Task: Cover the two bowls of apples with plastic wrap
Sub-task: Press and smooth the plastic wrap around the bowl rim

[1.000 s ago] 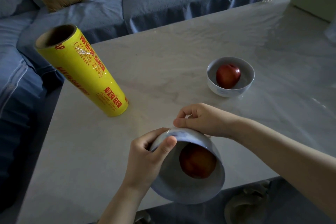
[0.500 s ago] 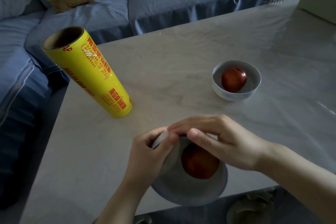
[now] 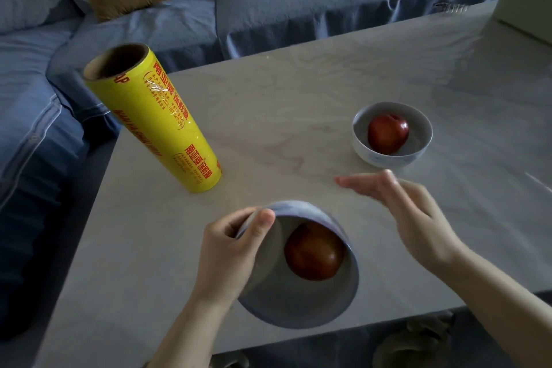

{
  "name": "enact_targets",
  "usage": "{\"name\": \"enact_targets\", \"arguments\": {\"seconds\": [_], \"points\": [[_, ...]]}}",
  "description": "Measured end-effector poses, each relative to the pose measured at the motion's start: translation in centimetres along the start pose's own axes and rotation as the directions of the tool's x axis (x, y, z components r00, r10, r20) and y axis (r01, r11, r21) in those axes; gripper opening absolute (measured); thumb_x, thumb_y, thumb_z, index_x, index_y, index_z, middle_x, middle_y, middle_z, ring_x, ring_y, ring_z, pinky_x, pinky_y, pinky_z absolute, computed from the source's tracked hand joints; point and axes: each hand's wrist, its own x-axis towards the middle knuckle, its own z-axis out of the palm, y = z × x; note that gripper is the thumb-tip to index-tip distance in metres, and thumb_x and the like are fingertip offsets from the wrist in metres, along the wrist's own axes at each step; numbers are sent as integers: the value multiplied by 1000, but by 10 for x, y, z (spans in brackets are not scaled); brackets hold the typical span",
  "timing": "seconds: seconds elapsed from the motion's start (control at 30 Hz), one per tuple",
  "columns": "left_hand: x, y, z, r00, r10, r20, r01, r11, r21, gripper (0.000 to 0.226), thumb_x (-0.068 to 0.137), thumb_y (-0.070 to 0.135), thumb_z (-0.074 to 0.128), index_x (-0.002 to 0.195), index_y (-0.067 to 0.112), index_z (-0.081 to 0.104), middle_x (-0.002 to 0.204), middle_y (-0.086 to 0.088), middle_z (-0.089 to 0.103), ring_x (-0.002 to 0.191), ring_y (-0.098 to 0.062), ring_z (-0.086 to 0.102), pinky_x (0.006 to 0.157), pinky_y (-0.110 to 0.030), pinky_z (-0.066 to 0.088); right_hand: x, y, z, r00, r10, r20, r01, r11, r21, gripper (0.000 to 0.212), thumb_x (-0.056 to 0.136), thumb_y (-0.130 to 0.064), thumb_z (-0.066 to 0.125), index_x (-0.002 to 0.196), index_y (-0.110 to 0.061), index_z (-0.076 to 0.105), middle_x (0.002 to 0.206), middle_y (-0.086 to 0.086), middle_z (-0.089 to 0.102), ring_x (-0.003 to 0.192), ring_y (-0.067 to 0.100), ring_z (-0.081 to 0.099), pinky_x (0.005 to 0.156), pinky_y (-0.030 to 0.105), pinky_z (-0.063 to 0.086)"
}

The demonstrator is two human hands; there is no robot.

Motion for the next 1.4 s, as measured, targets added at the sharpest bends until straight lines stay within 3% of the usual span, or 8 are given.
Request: {"name": "enact_targets", "arguments": {"seconds": [0.13,0.33,0.47,0.57,0.8,0.97,1.23,1.4], "points": [[-1,4,3,995,-57,-82,58,998,-2,39,61,53,53,47,17,53,44,11,50,45,0,44,43,-11,33,-17,-17,14,966,-231,118,233,973,-4,48,86,-63,35,104,-32,68,114,-19,66,109,0,60,91,13,45],[-5,1,0,988,-111,-111,107,993,-41,48,68,53,54,41,16,40,47,4,35,46,-7,31,43,-20,25,-13,-8,36,984,6,176,11,995,-98,52,85,-65,32,118,-37,59,119,-22,62,113,-7,53,95,18,47],[-2,3,1,984,-145,-103,133,984,-119,66,60,65,63,57,-1,53,58,-7,45,59,-14,42,57,-28,32,-9,6,38,928,257,269,-266,964,-3,81,71,-82,28,79,-13,68,79,-2,68,80,3,61,82,30,50],[6,7,1,950,-292,-114,253,928,-273,50,63,59,52,60,9,57,50,2,62,51,-10,58,51,-24,44,-7,14,26,888,347,301,-421,877,230,91,70,-82,29,104,-7,68,104,2,72,100,10,66,88,21,48],[18,2,8,898,-431,-93,369,851,-374,54,66,67,53,73,16,65,72,1,70,70,-16,65,58,-28,48,-16,-5,15,903,286,320,-370,897,243,44,82,-41,58,122,-24,55,100,10,73,93,19,69,78,32,57],[26,-14,12,882,-465,80,451,781,-432,74,47,73,62,92,15,71,91,-5,75,87,-22,69,76,-36,52,-16,-2,24,928,288,236,-346,903,255,47,76,-29,56,122,-23,54,96,14,74,87,21,71,71,30,58],[32,-34,12,874,-479,81,484,843,-237,29,96,39,40,106,20,59,96,-4,67,83,-17,62,70,-32,47,30,30,30,822,567,53,-532,732,426,27,97,-20,41,87,-5,62,83,22,59,65,27,59,58,31,59],[19,-43,-4,880,-463,102,474,865,-162,17,93,17,52,81,15,64,82,-6,69,74,-17,65,71,-29,47,94,39,36,842,515,-161,-443,830,338,25,95,-23,48,98,-2,60,86,16,59,71,28,62,69,40,59]]}}
